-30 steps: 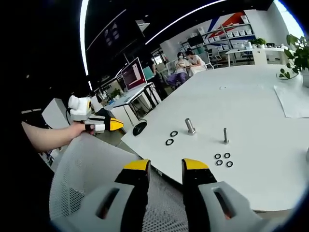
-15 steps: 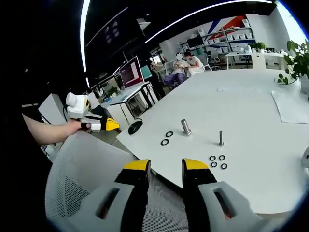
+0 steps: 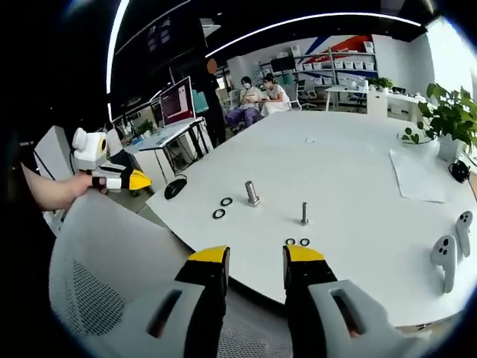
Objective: Place the washer onto the threaded stud by aligning its center hole with the stud, sliding it down to the base, and recovering from edge contact or off-axis alignment until the washer reaches the visible bottom stop.
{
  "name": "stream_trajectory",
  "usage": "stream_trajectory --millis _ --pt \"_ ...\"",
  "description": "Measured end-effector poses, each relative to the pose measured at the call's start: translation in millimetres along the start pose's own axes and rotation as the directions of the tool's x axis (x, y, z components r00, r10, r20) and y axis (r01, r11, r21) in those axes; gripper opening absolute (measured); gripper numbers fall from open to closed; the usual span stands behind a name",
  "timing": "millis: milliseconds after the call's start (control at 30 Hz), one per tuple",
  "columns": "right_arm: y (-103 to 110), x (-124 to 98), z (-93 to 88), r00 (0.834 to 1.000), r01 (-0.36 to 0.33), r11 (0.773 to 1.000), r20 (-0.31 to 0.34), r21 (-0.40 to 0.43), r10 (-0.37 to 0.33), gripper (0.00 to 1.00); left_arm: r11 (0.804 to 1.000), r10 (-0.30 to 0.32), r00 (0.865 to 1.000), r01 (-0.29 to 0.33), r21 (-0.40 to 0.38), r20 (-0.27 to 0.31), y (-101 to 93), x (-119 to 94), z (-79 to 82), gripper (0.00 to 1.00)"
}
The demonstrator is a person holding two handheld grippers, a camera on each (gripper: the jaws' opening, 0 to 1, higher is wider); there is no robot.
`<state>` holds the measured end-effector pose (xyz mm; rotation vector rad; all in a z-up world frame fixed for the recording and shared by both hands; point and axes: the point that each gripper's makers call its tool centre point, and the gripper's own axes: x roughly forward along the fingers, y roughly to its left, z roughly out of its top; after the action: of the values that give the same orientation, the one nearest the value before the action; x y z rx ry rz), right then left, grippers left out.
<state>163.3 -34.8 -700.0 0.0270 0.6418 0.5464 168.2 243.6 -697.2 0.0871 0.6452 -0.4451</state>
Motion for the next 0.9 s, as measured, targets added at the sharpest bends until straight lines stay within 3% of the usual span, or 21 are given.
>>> stream_trajectory --millis 67,233,333,433,533,900 --pt "-6 -3 -0.3 0.999 0.052 0.998 -0.011 0.048 -0.051 0.31 1.000 -0.023 1.000 0.023 -0.012 -0.004 -1.8 0 -1.3 0.00" --pt "-5 -2 -7.3 0.997 0.059 0.993 -0.051 0.098 -0.054 0.31 0.999 -0.045 0.999 0.045 -0.016 -0.017 -3.1 1 -3.7 0.03" --pt "6 4 -18.8 0.995 0.004 0.999 -0.096 0.033 -0.001 0.32 1.000 -0.029 1.000 0.029 0.012 -0.011 -1.9 1 -3.0 0.03" --pt "11 7 -27.7 0.990 -0.008 0.999 -0.140 -0.033 0.003 0.33 0.999 -0.034 0.999 0.034 0.013 -0.002 -2.6 1 -1.9 0.06" --pt "7 8 -31.2 0.987 0.003 1.000 -0.161 -0.021 -0.007 0.34 0.999 -0.042 0.999 0.043 0.023 -0.032 -4.6 3 -6.8 0.05" --pt "-12 4 -34.0 0.980 0.097 0.995 -0.169 -0.032 -0.101 0.34 0.998 -0.062 0.997 0.063 0.027 -0.043 -9.1 4 -8.3 0.04"
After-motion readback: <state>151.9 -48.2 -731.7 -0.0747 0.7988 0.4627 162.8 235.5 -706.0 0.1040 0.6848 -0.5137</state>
